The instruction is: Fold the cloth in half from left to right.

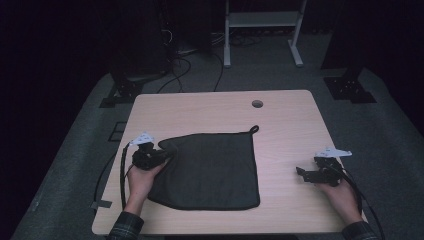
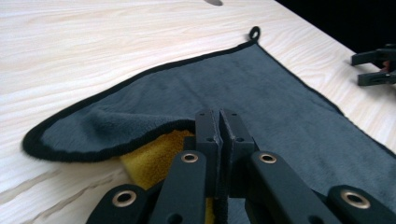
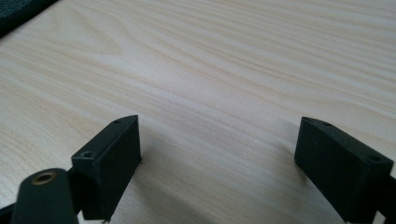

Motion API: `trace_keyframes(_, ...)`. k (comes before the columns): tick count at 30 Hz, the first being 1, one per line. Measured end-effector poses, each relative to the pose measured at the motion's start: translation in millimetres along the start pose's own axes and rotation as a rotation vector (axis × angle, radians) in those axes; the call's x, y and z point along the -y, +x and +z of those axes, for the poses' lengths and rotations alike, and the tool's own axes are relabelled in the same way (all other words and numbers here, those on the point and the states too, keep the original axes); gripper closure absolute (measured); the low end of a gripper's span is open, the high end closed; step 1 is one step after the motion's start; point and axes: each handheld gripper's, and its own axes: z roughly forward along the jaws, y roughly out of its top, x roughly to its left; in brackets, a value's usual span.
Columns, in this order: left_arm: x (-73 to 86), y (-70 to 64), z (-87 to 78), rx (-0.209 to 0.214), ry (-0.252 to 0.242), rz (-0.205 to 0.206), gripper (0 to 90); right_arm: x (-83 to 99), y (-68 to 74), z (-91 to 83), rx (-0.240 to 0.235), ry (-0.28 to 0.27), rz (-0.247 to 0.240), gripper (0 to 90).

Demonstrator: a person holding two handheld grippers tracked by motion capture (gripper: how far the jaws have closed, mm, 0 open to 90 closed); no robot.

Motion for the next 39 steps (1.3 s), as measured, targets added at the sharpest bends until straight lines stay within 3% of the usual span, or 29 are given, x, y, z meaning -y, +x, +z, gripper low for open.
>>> trace_keyframes(18,-16.7,-32.4,40.8,0.135,0.019,0.029,86.6,0.0,0.0,0.0,0.000,0.000,0.000,13.5)
trace_keyframes(26,-24.2,-55.8,67.4,0.196,0.058,0.074,86.7,0.0,0.0,0.0,0.000,0.000,0.000,13.5)
trace_keyframes(39,-33.4,-78.4,99.3,0.252,0.086,0.109,86.7,0.0,0.2,-0.1,-0.004,0.001,-0.002,13.5)
